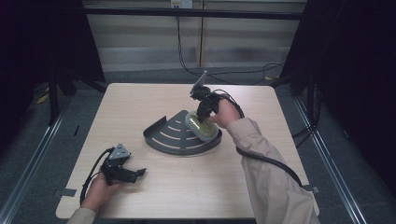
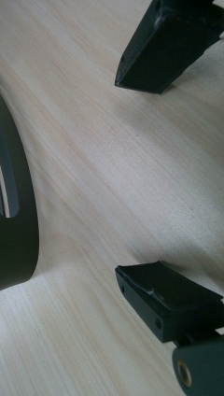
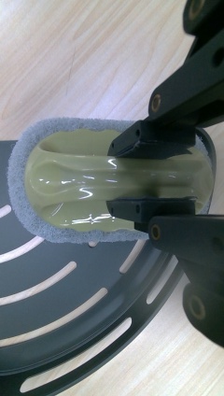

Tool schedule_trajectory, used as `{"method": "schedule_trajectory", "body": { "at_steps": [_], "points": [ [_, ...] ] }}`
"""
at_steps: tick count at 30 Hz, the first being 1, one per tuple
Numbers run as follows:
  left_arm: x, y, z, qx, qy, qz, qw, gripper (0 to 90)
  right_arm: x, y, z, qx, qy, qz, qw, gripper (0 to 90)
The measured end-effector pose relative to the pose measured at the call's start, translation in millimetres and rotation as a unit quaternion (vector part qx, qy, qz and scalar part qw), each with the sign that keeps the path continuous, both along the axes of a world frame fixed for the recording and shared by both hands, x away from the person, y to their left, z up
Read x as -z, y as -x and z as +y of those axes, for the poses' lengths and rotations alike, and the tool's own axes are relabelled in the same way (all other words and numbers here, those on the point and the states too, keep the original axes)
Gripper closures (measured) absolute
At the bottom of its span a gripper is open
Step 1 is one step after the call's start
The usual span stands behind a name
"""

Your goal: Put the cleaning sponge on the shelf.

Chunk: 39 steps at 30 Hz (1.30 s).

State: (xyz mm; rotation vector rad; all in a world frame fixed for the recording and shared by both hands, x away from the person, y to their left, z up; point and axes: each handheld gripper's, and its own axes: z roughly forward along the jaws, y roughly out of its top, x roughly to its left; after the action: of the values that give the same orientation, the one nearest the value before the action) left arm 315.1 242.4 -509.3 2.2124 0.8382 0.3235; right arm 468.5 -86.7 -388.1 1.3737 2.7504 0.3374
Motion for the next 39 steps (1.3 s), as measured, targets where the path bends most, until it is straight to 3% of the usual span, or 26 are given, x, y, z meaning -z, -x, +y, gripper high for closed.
{"method": "schedule_trajectory", "body": {
  "at_steps": [39],
  "points": [
    [0.2,0.2,-0.2,-0.002,0.0,-0.002,1.0,8.3,24.1,1.9,-1.0,0.002,0.007,0.016,0.9998,71.3]
  ]
}}
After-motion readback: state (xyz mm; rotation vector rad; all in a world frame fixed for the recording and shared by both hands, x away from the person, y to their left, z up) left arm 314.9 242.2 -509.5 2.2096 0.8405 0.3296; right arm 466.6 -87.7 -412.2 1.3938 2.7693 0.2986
